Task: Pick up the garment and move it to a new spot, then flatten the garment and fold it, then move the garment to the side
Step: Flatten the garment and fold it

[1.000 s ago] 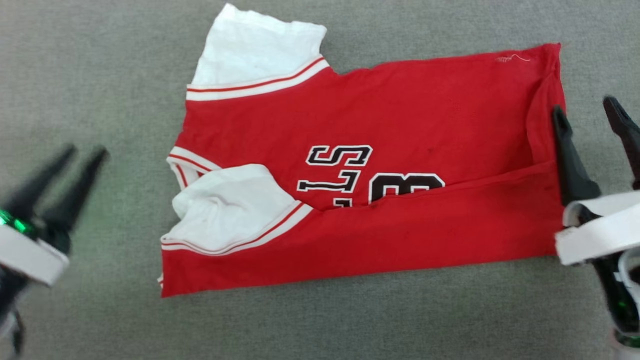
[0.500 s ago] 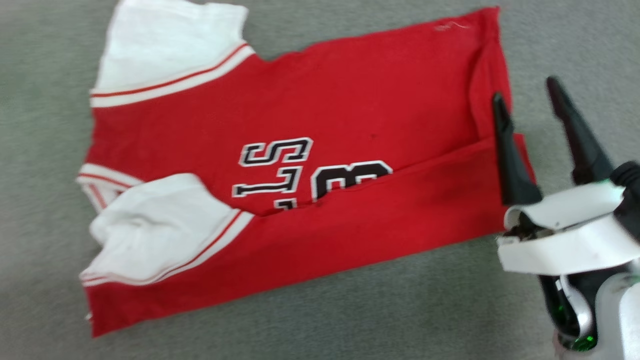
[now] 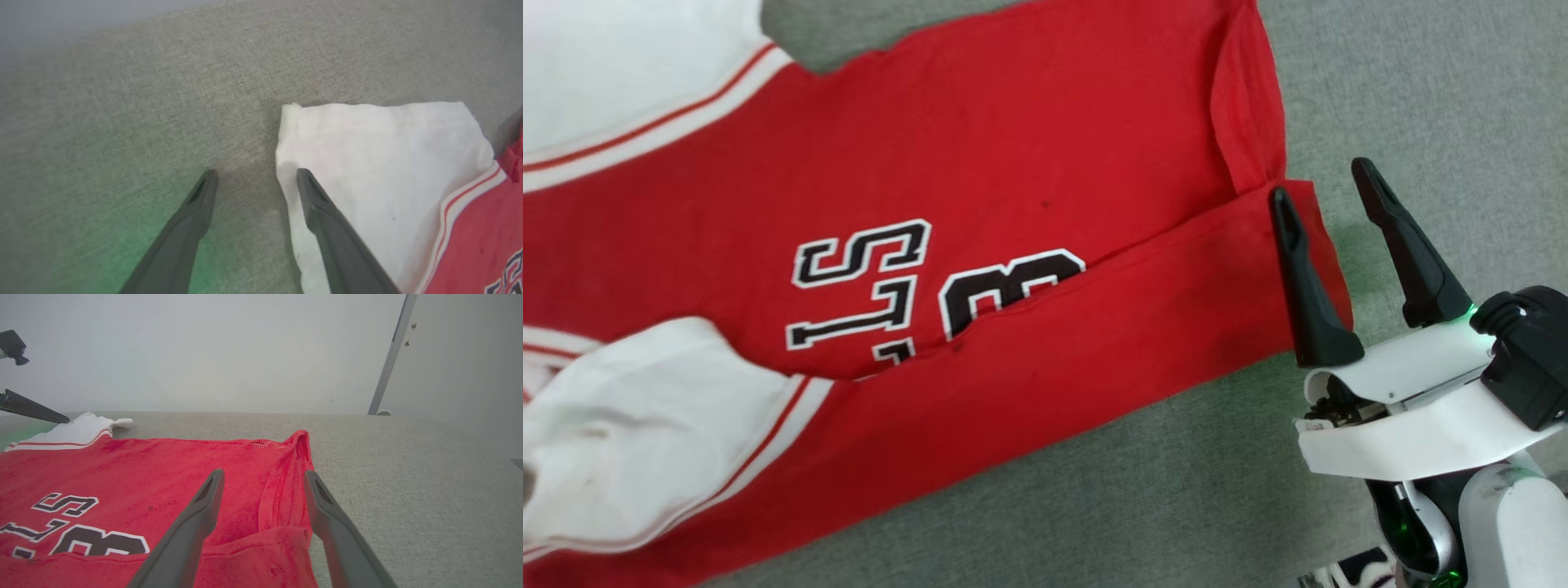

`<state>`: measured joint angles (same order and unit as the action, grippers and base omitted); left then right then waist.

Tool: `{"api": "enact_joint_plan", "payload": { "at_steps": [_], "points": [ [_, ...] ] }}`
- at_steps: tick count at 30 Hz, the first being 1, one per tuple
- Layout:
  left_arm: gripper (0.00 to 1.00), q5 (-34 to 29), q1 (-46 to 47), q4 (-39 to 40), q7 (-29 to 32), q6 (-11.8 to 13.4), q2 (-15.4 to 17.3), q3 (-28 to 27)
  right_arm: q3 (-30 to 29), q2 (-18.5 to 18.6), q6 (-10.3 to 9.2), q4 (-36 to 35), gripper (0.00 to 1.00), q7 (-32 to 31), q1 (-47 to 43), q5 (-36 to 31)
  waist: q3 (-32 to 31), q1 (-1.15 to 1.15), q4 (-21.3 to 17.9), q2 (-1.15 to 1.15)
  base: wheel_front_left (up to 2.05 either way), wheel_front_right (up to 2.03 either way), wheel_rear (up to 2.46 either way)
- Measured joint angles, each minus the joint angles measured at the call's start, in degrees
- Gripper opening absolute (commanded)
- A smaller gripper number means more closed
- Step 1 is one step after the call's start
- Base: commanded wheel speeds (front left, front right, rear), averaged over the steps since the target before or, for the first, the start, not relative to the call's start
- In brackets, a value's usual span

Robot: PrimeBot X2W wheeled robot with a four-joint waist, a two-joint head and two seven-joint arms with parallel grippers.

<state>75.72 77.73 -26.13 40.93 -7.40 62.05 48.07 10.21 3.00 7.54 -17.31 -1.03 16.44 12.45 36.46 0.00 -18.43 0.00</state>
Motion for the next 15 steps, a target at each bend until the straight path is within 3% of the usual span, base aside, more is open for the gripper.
{"api": "enact_joint_plan", "payload": {
  "at_steps": [4,5,6,7,8,12,15],
  "points": [
    [1.0,1.1,3.1,-0.7,4.3,0.0,-0.6,1.3,0.6,0.0,0.0,0.2,1.0,0.5,0.0,0.2,1.8,0.0,-1.5,0.0,0.0,0.0,0.0],
    [0.94,2.6,3.5,-1.0,5.2,0.0,-0.7,1.3,0.5,0.0,0.0,0.2,1.0,0.5,0.0,0.2,2.2,0.0,-1.9,0.0,0.0,0.0,0.0],
    [0.48,3.1,3.8,-0.8,5.7,0.0,-0.8,1.4,0.5,0.0,0.0,0.3,1.0,0.5,0.0,0.2,2.5,0.0,-2.1,0.0,0.0,0.0,0.0],
    [0.29,3.4,4.2,-0.5,6.3,0.0,-0.7,1.6,0.4,0.0,0.0,0.3,1.0,0.5,0.0,0.2,2.7,0.0,-2.3,0.0,0.0,0.0,0.0],
    [0.0,3.8,4.4,-0.4,6.5,0.0,-0.6,1.7,0.3,0.0,0.0,0.4,1.0,0.3,0.1,0.2,2.9,0.0,-2.4,0.0,0.0,0.0,0.0],
    [0.0,5.0,4.5,0.8,6.7,0.0,-0.9,2.7,0.1,0.0,0.0,0.4,1.0,-2.2,2.9,0.1,3.0,0.0,-2.2,0.0,0.0,0.0,0.0],
    [0.0,5.5,4.5,1.4,5.7,0.0,-1.1,3.1,-0.2,0.0,0.0,1.8,1.0,-8.4,8.2,-1.8,3.0,0.0,-1.8,0.0,0.0,0.0,0.0]
  ]
}}
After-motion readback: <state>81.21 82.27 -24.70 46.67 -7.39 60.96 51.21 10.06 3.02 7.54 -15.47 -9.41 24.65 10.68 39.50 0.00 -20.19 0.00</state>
